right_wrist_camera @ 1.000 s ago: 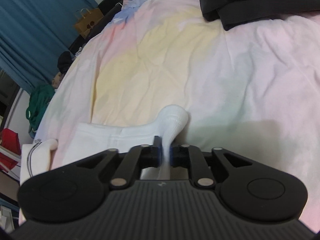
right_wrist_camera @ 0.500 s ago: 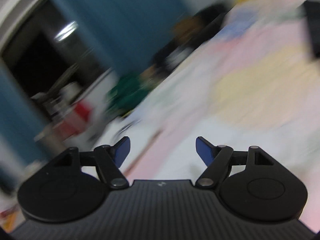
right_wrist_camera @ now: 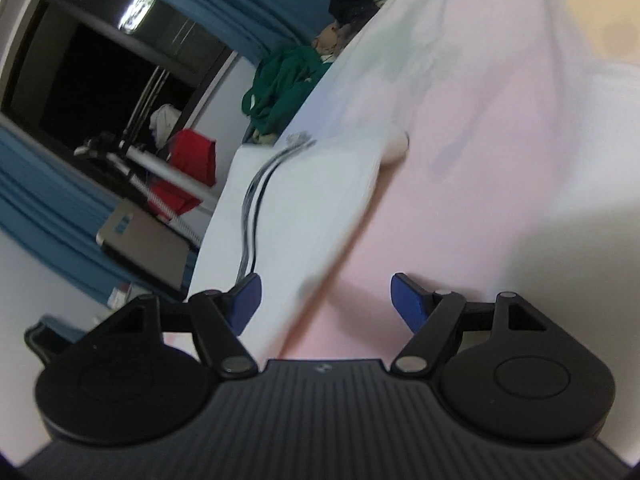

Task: Fold clothes

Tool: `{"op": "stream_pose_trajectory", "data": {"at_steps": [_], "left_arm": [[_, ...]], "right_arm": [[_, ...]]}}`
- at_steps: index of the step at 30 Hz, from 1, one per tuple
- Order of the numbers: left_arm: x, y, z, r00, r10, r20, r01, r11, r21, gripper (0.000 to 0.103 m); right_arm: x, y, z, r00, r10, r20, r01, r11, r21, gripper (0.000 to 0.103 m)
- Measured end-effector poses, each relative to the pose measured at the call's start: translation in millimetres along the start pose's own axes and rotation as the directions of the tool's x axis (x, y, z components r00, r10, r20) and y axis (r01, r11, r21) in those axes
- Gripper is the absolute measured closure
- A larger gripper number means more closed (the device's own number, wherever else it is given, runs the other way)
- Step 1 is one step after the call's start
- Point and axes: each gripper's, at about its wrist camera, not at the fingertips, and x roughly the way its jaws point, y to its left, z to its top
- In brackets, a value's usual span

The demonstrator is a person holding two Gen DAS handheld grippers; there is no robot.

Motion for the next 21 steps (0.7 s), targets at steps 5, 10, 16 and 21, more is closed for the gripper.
{"op": "stream_pose_trajectory", "data": {"at_steps": [5,10,16,21], "left_arm": [[53,-29,5,1.0,0.0,0.013,-0.001,0.996,0.088,0.04],[68,-44,14,0.999,-0.036,0.032,0.031,0.989,0.147,0.062],[58,-47,9,0.999,-0.002,0.038,-0.005,0.983,0.182,0.098],[21,-47,10,0.996,-0.048,0.081,0.028,0.973,0.227,0.099]], "right_arm": [[40,-23,20,0.992,0.098,0.083,-0.108,0.986,0.13,0.038],[65,-29,24,0.989,0.057,0.134,-0.074,0.989,0.125,0.084],[50,-15,21,0.964,-0.007,0.266,-0.005,0.999,0.044,0.097],[17,-4,37,0.944,-0.051,0.327,0.045,0.999,0.024,0.098]]}}
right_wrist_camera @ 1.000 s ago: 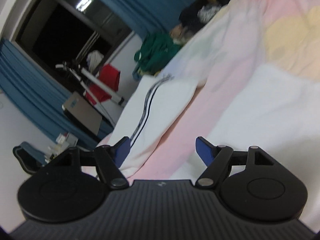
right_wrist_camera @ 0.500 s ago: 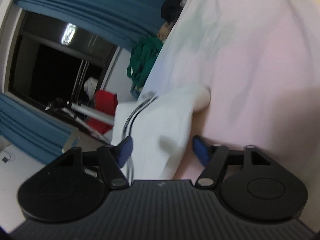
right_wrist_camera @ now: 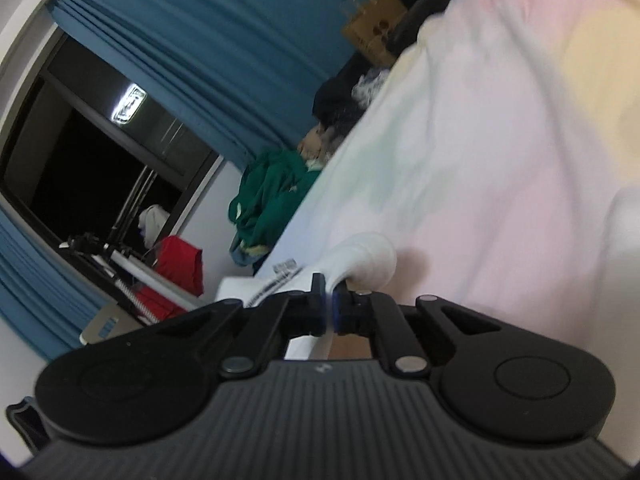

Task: Fold clothes

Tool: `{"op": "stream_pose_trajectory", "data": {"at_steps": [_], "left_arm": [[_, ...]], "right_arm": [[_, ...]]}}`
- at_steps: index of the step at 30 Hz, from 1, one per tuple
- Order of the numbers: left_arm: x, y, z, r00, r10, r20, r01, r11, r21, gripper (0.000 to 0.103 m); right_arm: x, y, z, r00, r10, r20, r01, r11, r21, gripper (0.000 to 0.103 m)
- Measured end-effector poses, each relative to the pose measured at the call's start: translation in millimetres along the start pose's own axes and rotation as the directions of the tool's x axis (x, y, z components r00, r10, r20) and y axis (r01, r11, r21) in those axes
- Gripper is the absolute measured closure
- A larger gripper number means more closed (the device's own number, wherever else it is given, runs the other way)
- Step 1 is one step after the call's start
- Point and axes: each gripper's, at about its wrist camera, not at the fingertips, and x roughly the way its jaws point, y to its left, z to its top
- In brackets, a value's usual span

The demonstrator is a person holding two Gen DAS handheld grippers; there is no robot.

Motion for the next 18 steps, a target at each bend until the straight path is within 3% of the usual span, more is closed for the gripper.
{"op": "stream_pose_trajectory", "data": {"at_steps": [7,11,16,18], "left_arm": [[-24,-29,-17,0.988,-0.15,-0.045,0.154,0.983,0.096,0.098],[-13,-46,-39,0.985,-0.142,-0.094,0.154,0.98,0.127,0.097],[-6,-37,-41,0.982,-0.16,-0.098,0.166,0.985,0.048,0.093],[-9,-31,-39,0.981,-0.17,-0.093,0.172,0.985,0.011,0.086]], "right_arm": [[-27,-23,45,0.991,-0.126,0.037,0.126,0.992,-0.009,0.098],[-24,-58,44,0.973,-0.228,-0.032,0.227,0.974,-0.021,0.098],[-13,-58,31,0.962,-0.267,-0.05,0.261,0.96,-0.106,0.097],[-13,-53,29,0.959,-0.279,-0.05,0.27,0.952,-0.144,0.095]]}}
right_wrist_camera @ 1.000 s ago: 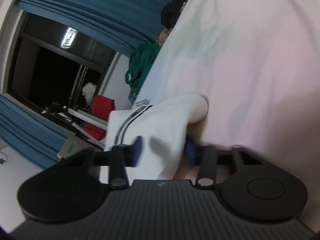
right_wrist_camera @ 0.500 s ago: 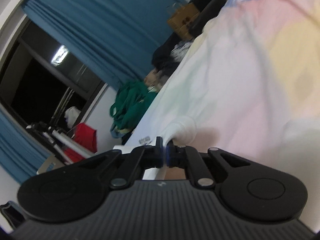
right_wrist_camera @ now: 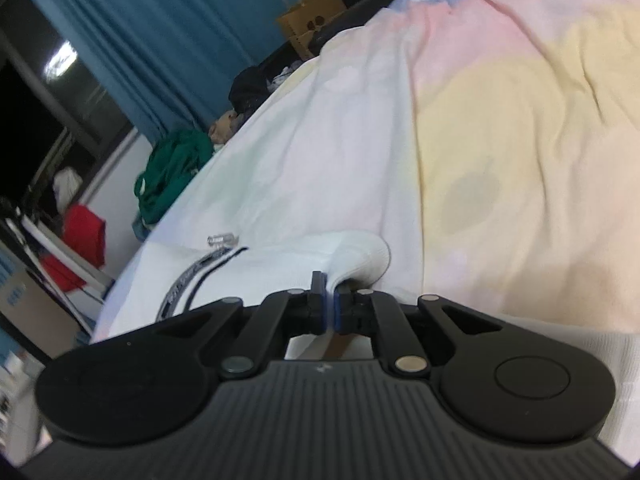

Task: Fold clothes

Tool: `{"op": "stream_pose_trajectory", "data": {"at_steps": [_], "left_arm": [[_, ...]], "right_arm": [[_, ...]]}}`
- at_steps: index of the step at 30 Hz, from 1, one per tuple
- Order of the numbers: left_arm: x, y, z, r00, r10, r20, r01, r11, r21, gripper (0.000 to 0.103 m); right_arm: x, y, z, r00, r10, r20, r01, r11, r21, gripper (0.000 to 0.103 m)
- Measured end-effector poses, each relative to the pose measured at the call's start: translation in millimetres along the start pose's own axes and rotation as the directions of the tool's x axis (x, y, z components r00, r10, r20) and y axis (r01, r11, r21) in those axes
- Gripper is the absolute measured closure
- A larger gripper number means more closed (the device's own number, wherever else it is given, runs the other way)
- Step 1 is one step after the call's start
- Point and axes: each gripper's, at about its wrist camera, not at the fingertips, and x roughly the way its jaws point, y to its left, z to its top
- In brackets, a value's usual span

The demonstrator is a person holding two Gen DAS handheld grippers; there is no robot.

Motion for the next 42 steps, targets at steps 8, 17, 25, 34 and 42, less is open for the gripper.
{"op": "stream_pose_trajectory", "data": {"at_steps": [8,17,25,34,42], "left_arm": [[-44,6,8,0.999,-0.015,0.041,0.019,0.996,-0.091,0.049],[-133,10,0,0.992,0.011,0.122,0.009,0.987,-0.158,0.032],[-195,10,-34,0.989,0.028,0.148,0.003,0.979,-0.204,0.006],[-224,23,-66,0.991,0.078,0.105,-0.044,0.955,-0.293,0.004],[-216,44,-75,0.995,0.098,0.025,-0.082,0.926,-0.37,0.003]], "right_arm": [[-55,8,-11,0.995,0.046,-0.092,-0.056,0.992,-0.116,0.041],[-182,54,-41,0.99,0.124,-0.065,-0.14,0.892,-0.43,0.026],[-273,66,-85,0.955,0.231,-0.187,-0.293,0.839,-0.459,0.026],[-303,76,-100,0.947,0.254,-0.198,-0.321,0.798,-0.51,0.026],[-299,75,-103,0.959,0.215,-0.184,-0.281,0.802,-0.528,0.026]]}}
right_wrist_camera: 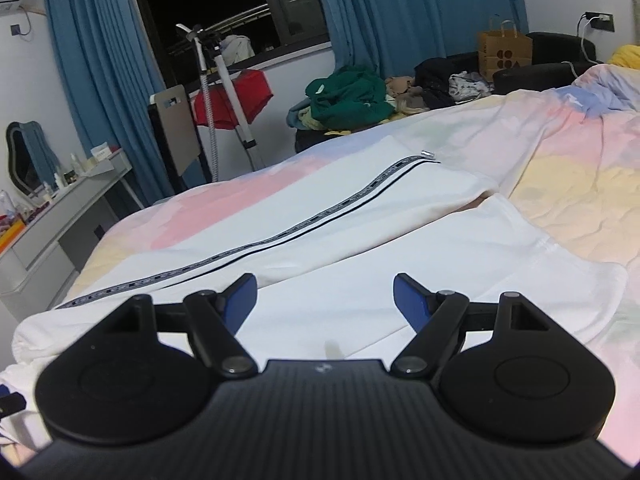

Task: Fold clothes

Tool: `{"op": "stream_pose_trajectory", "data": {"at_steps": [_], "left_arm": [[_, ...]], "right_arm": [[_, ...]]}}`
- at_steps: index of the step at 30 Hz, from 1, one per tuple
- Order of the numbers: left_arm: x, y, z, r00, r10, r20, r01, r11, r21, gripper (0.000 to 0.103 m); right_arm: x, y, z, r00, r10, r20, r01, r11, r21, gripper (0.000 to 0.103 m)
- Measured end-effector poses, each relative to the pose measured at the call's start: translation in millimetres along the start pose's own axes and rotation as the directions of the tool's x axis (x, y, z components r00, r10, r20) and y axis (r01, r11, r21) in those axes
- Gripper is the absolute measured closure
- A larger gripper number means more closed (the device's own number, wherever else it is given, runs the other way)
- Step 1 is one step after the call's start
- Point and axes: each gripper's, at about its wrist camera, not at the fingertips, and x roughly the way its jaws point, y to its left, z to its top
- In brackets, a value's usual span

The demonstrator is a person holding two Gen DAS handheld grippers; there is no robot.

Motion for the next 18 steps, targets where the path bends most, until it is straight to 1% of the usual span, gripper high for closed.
{"op": "stream_pose_trajectory", "data": {"at_steps": [4,5,8,11,14,16,17,18], "left_arm": [[6,26,1,0.998,0.017,-0.066,-0.024,0.993,-0.112,0.003],[7,34,2,0.996,0.02,-0.082,-0.032,0.989,-0.147,0.003],[8,57,8,0.992,0.013,-0.124,-0.046,0.963,-0.266,0.003],[7,77,14,0.983,-0.033,-0.181,-0.034,0.935,-0.354,0.003],[3,94,19,0.969,-0.063,-0.238,-0.04,0.914,-0.403,0.003],[1,105,21,0.957,-0.068,-0.283,-0.064,0.898,-0.435,0.003],[0,114,22,0.945,-0.058,-0.321,-0.102,0.883,-0.458,0.003],[-1,123,22,0.93,-0.044,-0.365,-0.148,0.865,-0.48,0.004]], "right_arm": [[5,-5,-4,0.998,-0.06,0.001,0.06,0.998,0.028,0.026],[7,-5,-6,0.998,-0.059,-0.008,0.06,0.998,0.034,0.026],[13,-5,-11,0.998,-0.057,-0.034,0.058,0.997,0.046,0.026],[19,0,-16,0.998,-0.04,-0.052,0.042,0.998,0.041,0.026],[22,7,-19,0.998,-0.024,-0.059,0.025,1.0,0.019,0.026],[23,12,-20,0.997,-0.027,-0.067,0.027,1.0,-0.001,0.026],[24,13,-20,0.997,-0.032,-0.075,0.031,0.999,-0.008,0.026],[25,13,-20,0.996,-0.036,-0.082,0.035,0.999,-0.009,0.026]]}}
